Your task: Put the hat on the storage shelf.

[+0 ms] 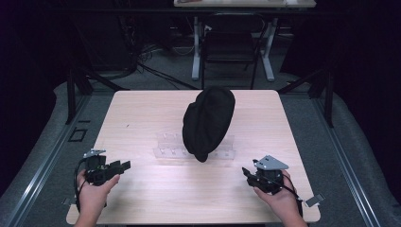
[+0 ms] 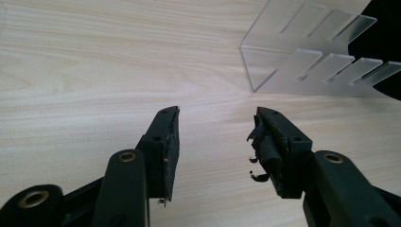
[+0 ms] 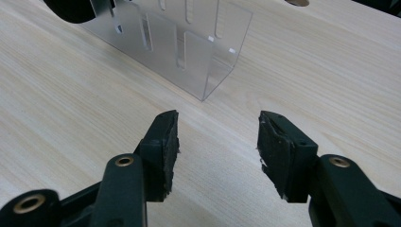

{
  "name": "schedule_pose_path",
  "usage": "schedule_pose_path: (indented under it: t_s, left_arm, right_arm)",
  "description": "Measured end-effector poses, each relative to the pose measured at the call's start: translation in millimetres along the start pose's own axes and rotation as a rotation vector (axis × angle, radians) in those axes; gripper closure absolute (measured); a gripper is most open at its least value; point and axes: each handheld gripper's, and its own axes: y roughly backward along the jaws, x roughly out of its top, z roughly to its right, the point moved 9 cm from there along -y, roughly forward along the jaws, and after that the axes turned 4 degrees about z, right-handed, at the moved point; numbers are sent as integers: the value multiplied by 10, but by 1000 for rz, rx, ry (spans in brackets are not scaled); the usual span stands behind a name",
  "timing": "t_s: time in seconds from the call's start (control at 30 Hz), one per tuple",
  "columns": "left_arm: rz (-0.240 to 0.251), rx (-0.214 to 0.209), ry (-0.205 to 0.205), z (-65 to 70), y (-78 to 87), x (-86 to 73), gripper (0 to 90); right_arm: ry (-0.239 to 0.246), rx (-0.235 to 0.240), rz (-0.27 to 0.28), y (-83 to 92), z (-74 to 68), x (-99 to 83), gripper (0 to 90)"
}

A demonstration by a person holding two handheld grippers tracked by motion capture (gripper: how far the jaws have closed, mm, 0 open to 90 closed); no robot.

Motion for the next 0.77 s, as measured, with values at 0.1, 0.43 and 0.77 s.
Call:
schedule_pose_path:
  t_s: [0.1, 0.43, 0.77]
  left_arm:
    - [17, 13, -35, -28, -25, -88, 515]
    - [14, 23, -83, -88, -74, -242, 503]
    - [74, -32, -68, -104, -101, -223, 450]
  right_arm:
    - [1, -3, 11, 1, 8, -11, 508]
    - [26, -23, -7, -59, 0, -67, 553]
    - [-9, -6, -23, -77, 26, -106, 528]
